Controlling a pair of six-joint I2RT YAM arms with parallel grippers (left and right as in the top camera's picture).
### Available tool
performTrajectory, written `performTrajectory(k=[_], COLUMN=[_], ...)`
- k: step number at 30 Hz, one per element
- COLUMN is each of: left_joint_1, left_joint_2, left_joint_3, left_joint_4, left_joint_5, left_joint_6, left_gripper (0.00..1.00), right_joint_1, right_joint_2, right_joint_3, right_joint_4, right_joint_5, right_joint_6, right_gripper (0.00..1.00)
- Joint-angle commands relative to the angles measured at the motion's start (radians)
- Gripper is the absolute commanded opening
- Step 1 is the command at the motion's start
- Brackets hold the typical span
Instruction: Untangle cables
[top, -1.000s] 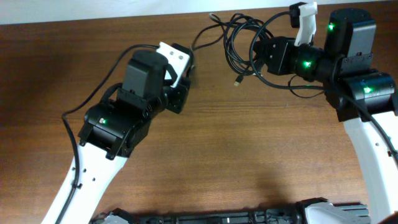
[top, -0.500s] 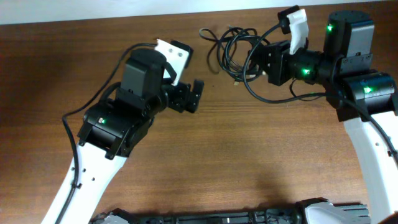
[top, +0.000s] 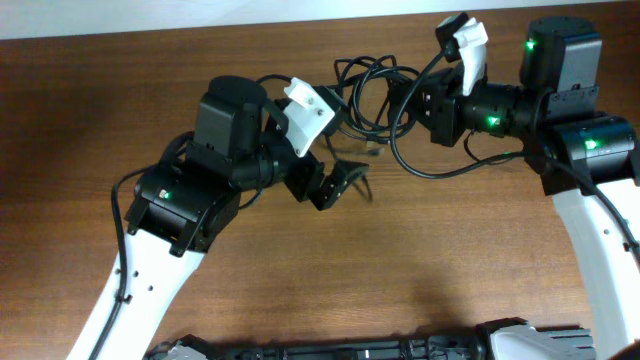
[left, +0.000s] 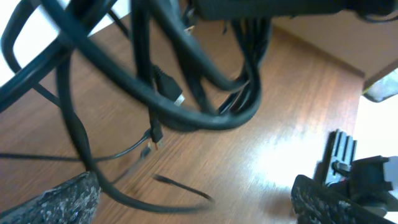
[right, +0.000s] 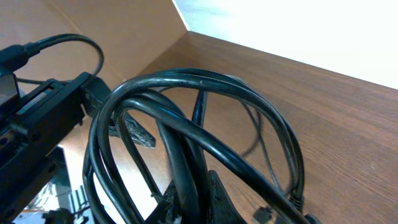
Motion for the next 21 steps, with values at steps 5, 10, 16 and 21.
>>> performTrajectory(k=[5, 10, 16, 21], left_joint_1=[0.003, 0.003, 0.003, 0.003], left_joint_2=[-0.013, -0.013, -0.013, -0.013], left_joint_3=[0.011, 0.011, 0.011, 0.011], left_joint_4=[0.080, 0.153, 0.156, 0.161], left_joint_5=[0.051, 0.050, 0.050, 0.051], left_joint_6=[0.017, -0.103, -0.284, -0.474], left_gripper=[0.99, 0.99, 0.99, 0.99], right_joint_1=[0.000, -0.001, -0.001, -0.001], right_joint_2=[-0.011, -0.011, -0.011, -0.011], right_joint_3=[0.003, 0.003, 0.003, 0.003], right_joint_4=[0.008, 0.009, 0.015, 0.042], right_joint_5=[-0.103, -0.095, 0.000, 0.108], right_joint_6=[-0.013, -0.013, 0.068, 0.207], right_gripper=[0.04, 0.04, 0.04, 0.04])
